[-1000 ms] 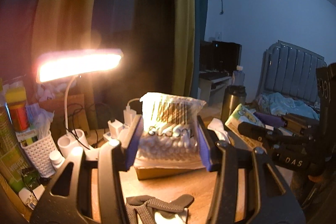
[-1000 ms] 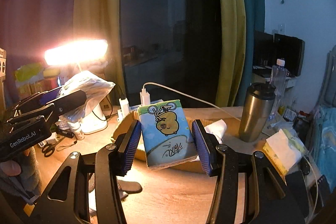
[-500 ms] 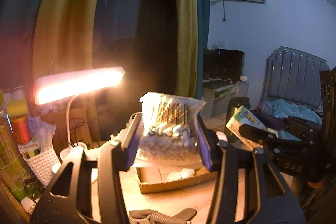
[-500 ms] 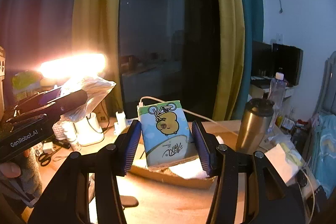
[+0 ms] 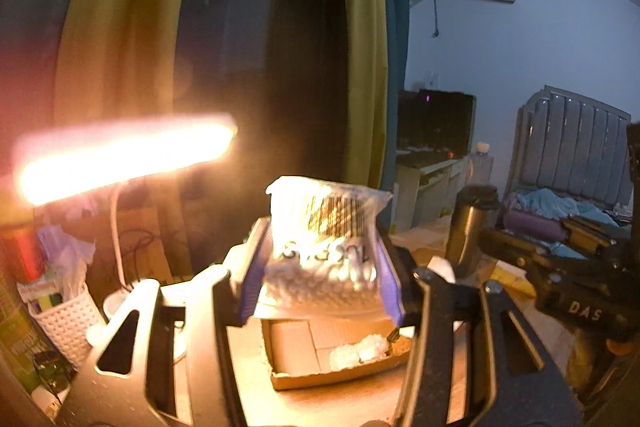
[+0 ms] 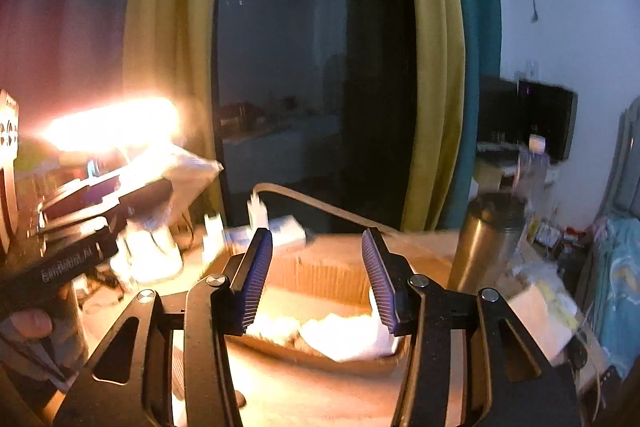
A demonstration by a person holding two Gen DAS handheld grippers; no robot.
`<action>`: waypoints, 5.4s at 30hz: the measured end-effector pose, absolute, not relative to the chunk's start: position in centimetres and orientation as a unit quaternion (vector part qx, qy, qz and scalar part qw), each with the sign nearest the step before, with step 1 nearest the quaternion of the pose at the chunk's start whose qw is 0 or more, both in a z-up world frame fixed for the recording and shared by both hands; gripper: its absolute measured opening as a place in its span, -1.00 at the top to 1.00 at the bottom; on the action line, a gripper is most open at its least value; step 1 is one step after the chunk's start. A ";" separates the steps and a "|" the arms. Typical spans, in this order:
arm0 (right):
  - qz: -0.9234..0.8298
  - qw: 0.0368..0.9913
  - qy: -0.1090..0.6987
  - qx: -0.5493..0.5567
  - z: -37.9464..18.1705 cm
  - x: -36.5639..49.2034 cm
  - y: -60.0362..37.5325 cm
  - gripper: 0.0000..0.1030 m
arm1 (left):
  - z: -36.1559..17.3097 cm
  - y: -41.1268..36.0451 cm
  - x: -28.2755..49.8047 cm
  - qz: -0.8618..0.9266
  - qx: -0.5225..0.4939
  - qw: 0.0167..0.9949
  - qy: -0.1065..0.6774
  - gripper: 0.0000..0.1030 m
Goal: Organize soft objects
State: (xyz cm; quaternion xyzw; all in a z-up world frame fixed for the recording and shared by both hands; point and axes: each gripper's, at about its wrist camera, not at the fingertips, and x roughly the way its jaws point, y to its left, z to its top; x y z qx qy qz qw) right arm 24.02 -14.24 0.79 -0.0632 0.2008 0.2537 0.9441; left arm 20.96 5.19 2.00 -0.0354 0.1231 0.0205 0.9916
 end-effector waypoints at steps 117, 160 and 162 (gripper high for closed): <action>0.280 0.937 0.201 -0.056 -0.1 28.2 -10.5 0.03 | -0.8 6.1 23.5 0.018 -0.048 0.986 0.158 0.04; 0.315 0.900 0.296 -0.050 -7.6 35.2 -4.7 -0.39 | -8.4 11.6 28.2 0.073 -0.105 0.948 0.291 -0.37; 0.312 0.904 0.286 -0.054 -7.0 34.6 -4.8 -0.39 | -8.2 11.9 27.6 0.076 -0.106 0.949 0.287 -0.37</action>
